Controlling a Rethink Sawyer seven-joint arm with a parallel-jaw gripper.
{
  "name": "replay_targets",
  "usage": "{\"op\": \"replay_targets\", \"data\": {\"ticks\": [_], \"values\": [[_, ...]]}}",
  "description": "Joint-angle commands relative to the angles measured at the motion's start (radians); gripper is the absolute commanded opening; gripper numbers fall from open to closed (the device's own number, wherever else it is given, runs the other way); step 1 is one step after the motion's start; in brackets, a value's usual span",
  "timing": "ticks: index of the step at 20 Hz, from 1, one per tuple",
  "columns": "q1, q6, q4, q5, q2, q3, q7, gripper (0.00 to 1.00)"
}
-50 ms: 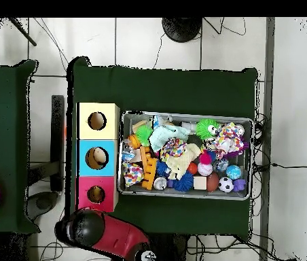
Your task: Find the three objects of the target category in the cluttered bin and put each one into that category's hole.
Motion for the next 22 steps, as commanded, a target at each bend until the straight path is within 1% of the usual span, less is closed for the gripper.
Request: {"op": "replay_targets", "data": {"ticks": [1, 3, 5, 8, 9, 11, 13, 15, 17, 20, 22], "values": [[0.002, 0.032, -0.281, -0.029, 0.074, -0.111, 0.061, 0.0], [0.022, 0.011, -0.314, -0.034, 0.108, -0.115, 0.069, 0.0], [0.035, 0.02, -0.355, -0.04, 0.145, -0.12, 0.074, 0.0], [0.08, 0.056, -0.408, -0.036, 0.187, -0.154, 0.116, 0.0], [0.099, 0.046, -0.418, -0.036, 0.197, -0.164, 0.127, 0.0], [0.132, 0.066, -0.452, -0.032, 0.22, -0.187, 0.152, 0.0], [0.14, 0.156, -0.47, -0.028, 0.209, -0.196, 0.178, 0.0], [0.182, 0.272, -0.53, -0.045, 0.215, -0.253, 0.228, 0.0], [0.218, 0.351, -0.586, -0.065, 0.226, -0.297, 0.262, 0.0], [0.23, 0.445, -0.637, -0.075, 0.232, -0.311, 0.282, 0.0], [0.252, 0.518, -0.686, -0.098, 0.242, -0.337, 0.294, 0.0]]}}
